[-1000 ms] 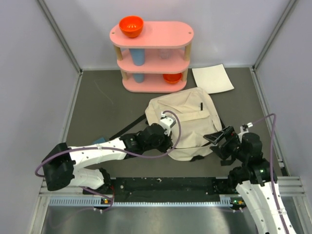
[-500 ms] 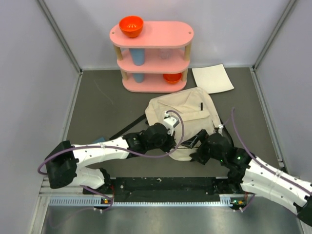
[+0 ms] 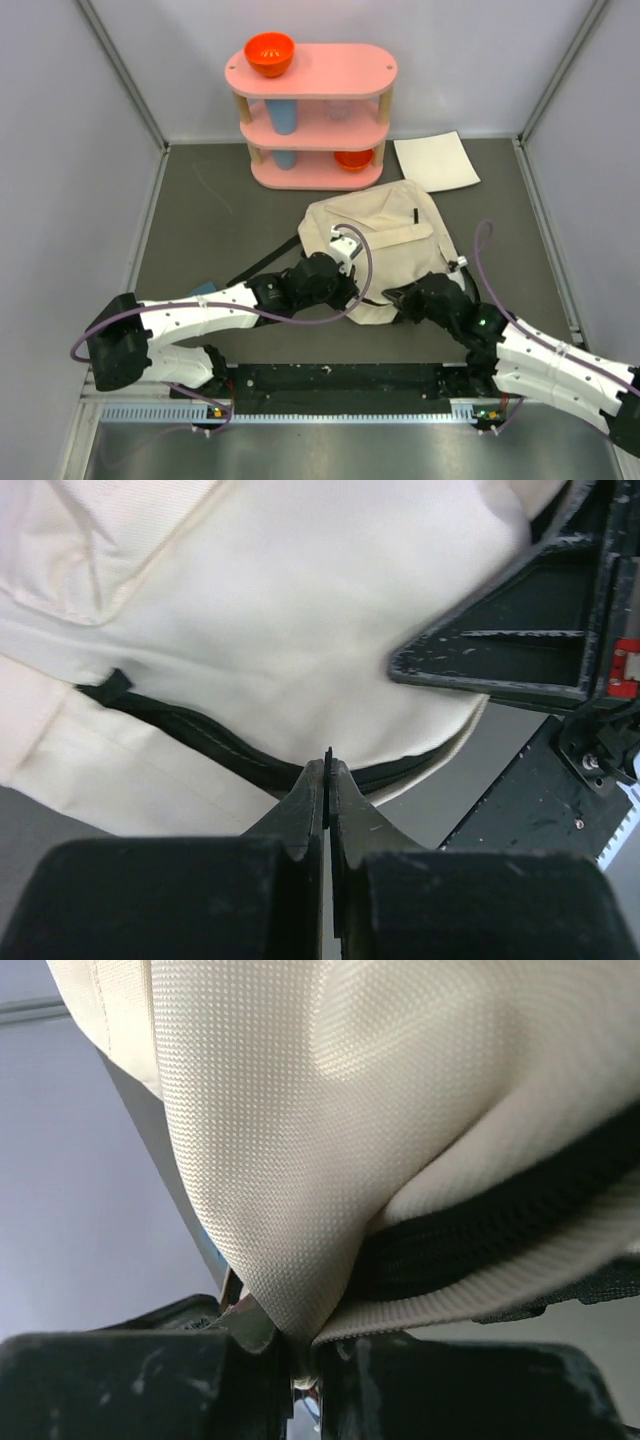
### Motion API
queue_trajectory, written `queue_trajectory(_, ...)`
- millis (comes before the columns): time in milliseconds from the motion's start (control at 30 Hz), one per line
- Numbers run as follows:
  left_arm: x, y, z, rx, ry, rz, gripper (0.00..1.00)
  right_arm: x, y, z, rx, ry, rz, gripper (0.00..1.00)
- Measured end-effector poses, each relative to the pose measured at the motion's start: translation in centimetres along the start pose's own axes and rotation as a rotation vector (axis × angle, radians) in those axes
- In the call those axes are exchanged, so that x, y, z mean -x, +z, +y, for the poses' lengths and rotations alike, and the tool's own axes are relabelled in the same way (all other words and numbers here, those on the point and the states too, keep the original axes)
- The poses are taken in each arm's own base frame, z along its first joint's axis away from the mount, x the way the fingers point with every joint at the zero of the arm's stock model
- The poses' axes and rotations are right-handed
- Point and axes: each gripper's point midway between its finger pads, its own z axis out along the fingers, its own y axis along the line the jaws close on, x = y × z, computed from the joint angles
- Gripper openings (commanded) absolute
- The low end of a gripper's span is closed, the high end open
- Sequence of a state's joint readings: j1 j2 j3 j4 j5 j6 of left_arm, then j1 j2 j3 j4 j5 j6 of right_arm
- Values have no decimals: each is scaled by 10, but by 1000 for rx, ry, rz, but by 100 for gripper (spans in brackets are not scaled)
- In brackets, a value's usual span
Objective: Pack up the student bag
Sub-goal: Zip the student bag at the center of the board.
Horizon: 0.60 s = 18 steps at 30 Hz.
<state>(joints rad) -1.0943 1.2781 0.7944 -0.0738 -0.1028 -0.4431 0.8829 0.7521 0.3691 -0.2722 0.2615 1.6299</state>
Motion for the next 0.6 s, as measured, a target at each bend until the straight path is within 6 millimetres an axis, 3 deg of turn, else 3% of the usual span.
queue_trajectory(267,4,7,9,25,-24,-32,0,13,-30,-25,78,25,-14,0)
queue_trajectory(500,-3,26,25,-7,-119,2,0,14,-31,-40,108,76,-12,0)
queue_trajectory(533,-5,27,26,-14,-128,8,0,14,-31,-41,104,75,-12,3)
queue_trajectory(600,-9,27,26,-31,-135,17,0,14,-30,-42,98,72,-13,18)
